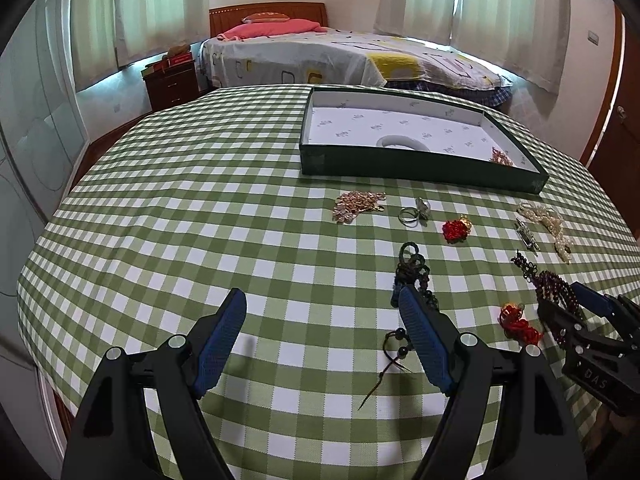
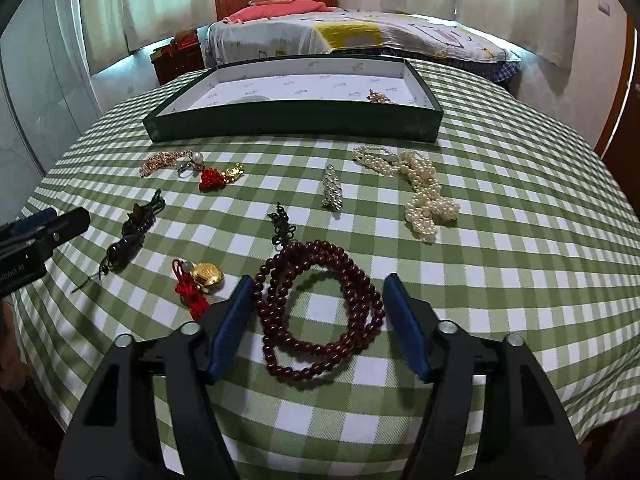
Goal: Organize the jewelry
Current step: 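Grasp the black beaded pendant with the left tool while the right tool grasps the dark red bead bracelet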
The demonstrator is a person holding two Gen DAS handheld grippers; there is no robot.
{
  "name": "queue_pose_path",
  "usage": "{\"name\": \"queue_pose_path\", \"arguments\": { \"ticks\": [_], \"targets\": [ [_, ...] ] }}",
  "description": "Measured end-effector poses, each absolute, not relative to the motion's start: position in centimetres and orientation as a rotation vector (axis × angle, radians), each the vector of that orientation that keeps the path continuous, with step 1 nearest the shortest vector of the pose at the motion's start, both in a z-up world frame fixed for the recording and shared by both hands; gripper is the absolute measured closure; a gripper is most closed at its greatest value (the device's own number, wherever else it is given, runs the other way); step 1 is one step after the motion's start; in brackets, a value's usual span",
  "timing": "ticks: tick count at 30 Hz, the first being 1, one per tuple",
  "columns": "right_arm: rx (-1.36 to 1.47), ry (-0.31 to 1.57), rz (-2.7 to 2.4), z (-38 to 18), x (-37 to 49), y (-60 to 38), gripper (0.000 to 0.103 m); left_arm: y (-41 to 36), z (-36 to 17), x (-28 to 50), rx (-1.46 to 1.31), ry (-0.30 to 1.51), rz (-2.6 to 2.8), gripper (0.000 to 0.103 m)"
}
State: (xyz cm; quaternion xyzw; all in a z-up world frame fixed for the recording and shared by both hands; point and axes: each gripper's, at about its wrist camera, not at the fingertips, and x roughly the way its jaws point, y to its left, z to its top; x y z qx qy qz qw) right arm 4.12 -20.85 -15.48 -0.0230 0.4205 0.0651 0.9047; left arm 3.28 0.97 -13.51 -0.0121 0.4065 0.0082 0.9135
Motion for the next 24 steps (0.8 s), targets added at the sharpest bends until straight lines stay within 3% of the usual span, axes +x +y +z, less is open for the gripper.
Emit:
{"name": "queue_pose_path", "arguments": {
  "ticks": [4,6,8,17,22,24],
  "targets": [
    [-0.029,0.862,0.117,-15.3,4.0,-21.7,0.069,0.6,-13.6,3.3,-0.019,0.840,0.003,0.027],
    [-0.009,0.858,0.127,-15.2,4.0,-22.1,0.083,0.4,-13.6,3.4,-0.014,0.840,-0.005,0.027],
    [0.010,0.859,0.137,-15.2,4.1,-22.4,0.088,0.0,-13.5,3.4,-0.004,0.838,-0.015,0.027],
    [0.055,0.833,0.144,-14.4,4.2,-23.3,0.089,-1.6,-13.7,3.8,0.037,0.843,-0.063,0.028],
    [0.077,0.834,0.150,-14.4,4.3,-23.6,0.089,-2.7,-14.2,4.0,0.060,0.864,-0.115,0.051],
    [0.083,0.833,0.152,-14.4,4.3,-23.7,0.089,-3.0,-14.5,4.1,0.054,0.878,-0.139,0.055]
  ]
}}
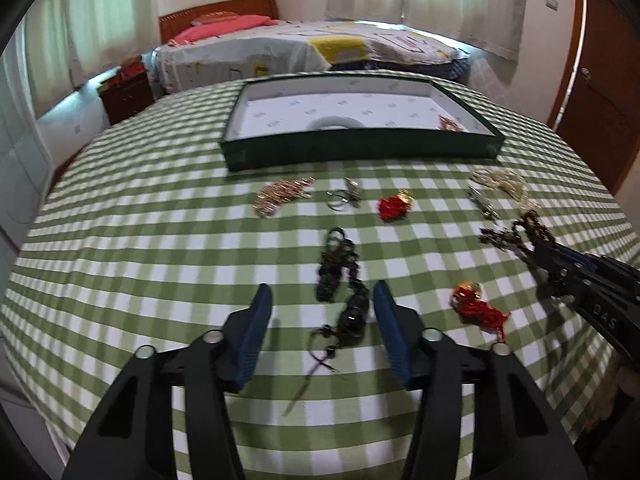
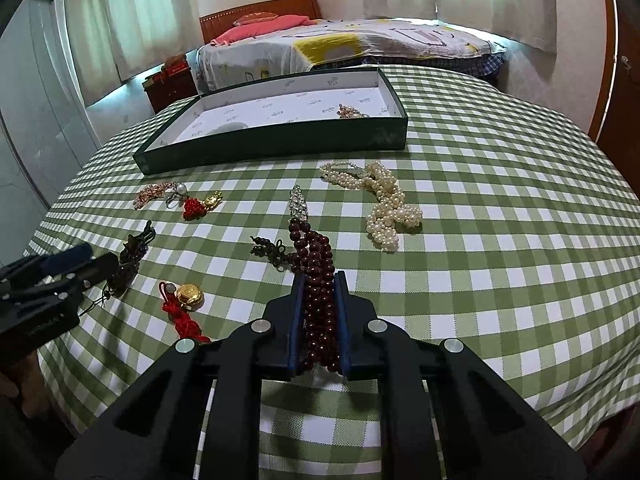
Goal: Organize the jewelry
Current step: 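Grasp the black beaded pendant with the left tool while the right tool grasps the dark red bead bracelet, then lower the black pendant and red beads into the box and open both tools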
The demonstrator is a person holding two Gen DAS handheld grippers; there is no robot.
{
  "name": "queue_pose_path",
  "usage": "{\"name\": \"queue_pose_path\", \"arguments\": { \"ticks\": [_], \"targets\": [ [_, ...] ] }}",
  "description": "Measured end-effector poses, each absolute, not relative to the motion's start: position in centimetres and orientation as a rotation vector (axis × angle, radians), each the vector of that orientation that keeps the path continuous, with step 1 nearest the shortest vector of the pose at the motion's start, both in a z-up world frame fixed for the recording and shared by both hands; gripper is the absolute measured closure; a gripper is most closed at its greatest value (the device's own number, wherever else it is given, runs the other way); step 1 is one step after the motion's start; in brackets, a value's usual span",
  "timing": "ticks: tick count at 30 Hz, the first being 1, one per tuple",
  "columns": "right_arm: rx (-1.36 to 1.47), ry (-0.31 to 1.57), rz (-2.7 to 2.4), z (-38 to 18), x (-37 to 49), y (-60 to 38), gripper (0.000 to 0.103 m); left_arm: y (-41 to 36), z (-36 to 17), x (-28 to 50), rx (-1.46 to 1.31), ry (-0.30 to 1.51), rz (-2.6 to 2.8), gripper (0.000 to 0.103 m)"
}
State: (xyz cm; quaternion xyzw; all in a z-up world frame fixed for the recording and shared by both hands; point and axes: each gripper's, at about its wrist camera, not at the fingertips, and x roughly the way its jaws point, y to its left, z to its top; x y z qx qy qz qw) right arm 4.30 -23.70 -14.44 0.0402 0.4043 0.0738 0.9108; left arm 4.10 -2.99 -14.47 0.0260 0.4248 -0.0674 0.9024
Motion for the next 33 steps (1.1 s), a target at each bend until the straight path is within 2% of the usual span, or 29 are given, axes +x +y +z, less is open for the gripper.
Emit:
{"name": "queue_pose_path", "arguments": {
  "ticks": [5,7,11,15,23,33],
  "targets": [
    [0.096,0.836,0.157,-14.6,4.4,-23.9,0.089,-3.5,-14.8,4.1,0.065,0.891,-0.155,0.064],
    [0.100,0.837,0.158,-14.6,4.3,-23.9,0.089,-3.6,-15.1,4.2,0.045,0.908,-0.187,0.071],
    [0.101,0.839,0.159,-14.7,4.4,-23.8,0.089,-3.8,-15.5,4.2,0.053,0.921,-0.193,0.074],
    [0.099,0.840,0.160,-14.8,4.4,-23.8,0.089,-3.9,-15.5,4.2,0.045,0.917,-0.221,0.085],
    [0.096,0.828,0.162,-14.6,4.2,-23.6,0.089,-3.8,-15.1,3.9,0.042,0.901,-0.221,0.085],
    [0.104,0.773,0.173,-12.7,3.6,-23.5,0.089,-3.5,-12.4,3.1,0.046,0.788,-0.203,0.085]
  ]
}}
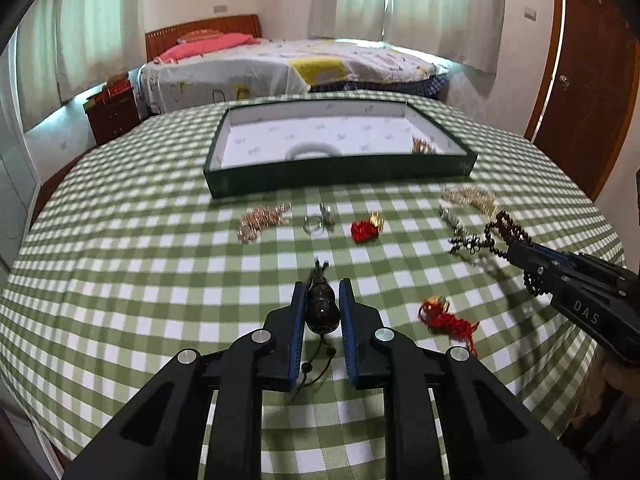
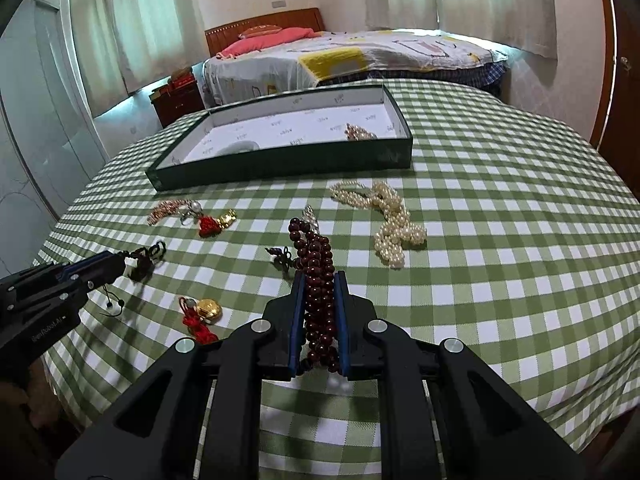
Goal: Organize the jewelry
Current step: 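Lower the black pendant and red beads into the box and open both tools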
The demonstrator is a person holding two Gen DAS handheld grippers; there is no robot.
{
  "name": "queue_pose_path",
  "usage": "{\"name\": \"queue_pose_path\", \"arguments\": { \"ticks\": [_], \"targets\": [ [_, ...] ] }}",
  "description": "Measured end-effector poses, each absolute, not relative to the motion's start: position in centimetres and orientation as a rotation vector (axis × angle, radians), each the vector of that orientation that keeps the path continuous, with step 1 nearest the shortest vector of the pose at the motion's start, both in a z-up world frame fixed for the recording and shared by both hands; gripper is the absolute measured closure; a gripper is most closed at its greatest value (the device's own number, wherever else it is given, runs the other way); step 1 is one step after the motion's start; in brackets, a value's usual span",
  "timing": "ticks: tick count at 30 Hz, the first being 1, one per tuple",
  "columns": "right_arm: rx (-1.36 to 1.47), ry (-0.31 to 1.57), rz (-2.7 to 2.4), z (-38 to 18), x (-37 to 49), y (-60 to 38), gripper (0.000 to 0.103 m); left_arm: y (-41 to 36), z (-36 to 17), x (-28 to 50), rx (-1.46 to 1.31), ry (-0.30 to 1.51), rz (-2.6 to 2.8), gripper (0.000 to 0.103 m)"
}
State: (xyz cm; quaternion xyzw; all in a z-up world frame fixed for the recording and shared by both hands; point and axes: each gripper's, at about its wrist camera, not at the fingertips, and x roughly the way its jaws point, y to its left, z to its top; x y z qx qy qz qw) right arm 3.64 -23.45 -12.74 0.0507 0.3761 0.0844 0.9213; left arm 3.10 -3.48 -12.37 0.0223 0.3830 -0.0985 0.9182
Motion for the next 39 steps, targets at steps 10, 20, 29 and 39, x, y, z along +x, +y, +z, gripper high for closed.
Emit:
{"name": "queue_pose_path", "arguments": {
  "ticks": [10,20,29,39],
  "targets": [
    [0.142,0.734,0.184,-10.6,4.2,-23.7,0.089,-2.8,-9.7,4.0,0.013,0.722,-0.205,0.085],
    [0.131,0.684,0.201,-7.9,7.2,-23.0,0.089,-2.6,-7.2,6.8,0.002,0.664,-0.206,0.085],
    [0.110,0.639,0.222,-6.0,12.3,-22.0,0.089,-2.5,-5.6,11.4,0.010,0.598,-0.184,0.085],
    [0.098,0.634,0.223,-6.1,18.8,-20.5,0.089,-1.5,-5.1,17.9,-0.003,0.569,-0.134,0.085]
  ]
}}
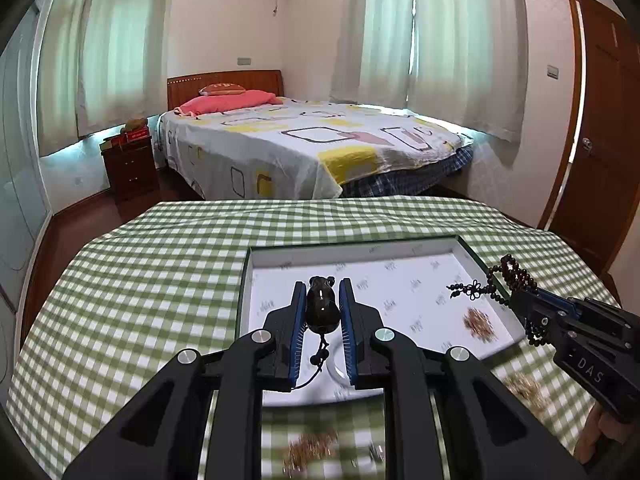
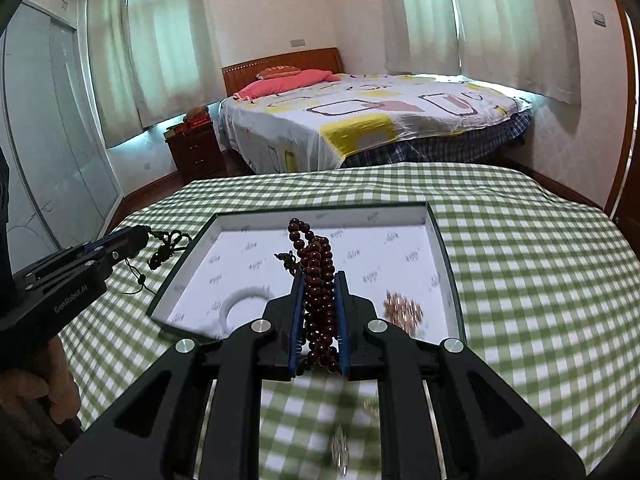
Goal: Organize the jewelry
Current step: 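Lower the black pendant and red beads into the box and open both tools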
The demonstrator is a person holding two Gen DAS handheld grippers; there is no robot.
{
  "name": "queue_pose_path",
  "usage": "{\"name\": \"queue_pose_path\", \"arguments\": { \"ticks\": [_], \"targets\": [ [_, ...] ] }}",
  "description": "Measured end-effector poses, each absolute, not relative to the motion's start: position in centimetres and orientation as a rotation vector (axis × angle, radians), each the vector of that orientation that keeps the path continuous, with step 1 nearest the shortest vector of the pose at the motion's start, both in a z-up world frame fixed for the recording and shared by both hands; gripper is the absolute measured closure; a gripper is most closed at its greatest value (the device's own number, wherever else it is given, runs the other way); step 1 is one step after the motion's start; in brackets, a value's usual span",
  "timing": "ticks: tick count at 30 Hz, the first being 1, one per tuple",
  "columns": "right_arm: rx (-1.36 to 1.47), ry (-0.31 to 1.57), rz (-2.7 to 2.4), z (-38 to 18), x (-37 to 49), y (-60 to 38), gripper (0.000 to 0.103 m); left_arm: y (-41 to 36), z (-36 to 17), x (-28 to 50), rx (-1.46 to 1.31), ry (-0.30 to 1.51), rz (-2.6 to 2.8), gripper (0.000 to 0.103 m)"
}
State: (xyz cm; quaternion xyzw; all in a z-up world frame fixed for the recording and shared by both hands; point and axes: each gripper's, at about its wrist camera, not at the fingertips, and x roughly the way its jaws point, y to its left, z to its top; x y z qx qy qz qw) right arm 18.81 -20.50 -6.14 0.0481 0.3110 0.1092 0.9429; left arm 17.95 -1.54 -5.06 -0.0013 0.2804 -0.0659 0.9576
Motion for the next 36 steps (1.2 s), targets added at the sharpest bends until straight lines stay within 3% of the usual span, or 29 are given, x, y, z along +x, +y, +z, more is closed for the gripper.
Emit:
{"name": "queue_pose_path", "arguments": {
  "ticks": [20,25,27,29,31,33,36],
  "targets": [
    [0.096,0.883,0.179,-14.6,25.6,-19.6,0.087,-1.0,-13.8,23.2,-0.013,0.824,-0.091,0.085],
    [0.093,0.892,0.185,-14.9,25.5,-19.6,0.082,-0.8,-14.4,23.2,-0.026,0.852,-0.087,0.085],
    [0.099,0.888,0.187,-14.7,25.4,-19.5,0.073,-0.9,-14.6,23.3,-0.027,0.864,-0.087,0.085],
    [0.103,0.884,0.188,-14.5,25.2,-19.6,0.068,-1.1,-14.5,23.1,-0.016,0.860,-0.083,0.081],
    [0.106,0.880,0.192,-14.3,25.1,-19.6,0.063,-1.0,-14.4,23.0,-0.019,0.856,-0.077,0.060],
    [0.108,0.872,0.195,-14.0,24.9,-19.7,0.062,-0.8,-14.1,22.8,-0.032,0.843,-0.072,0.047],
    [0.110,0.854,0.198,-13.3,24.4,-19.8,0.062,-0.6,-13.8,22.5,-0.033,0.829,-0.075,0.044]
  ]
}}
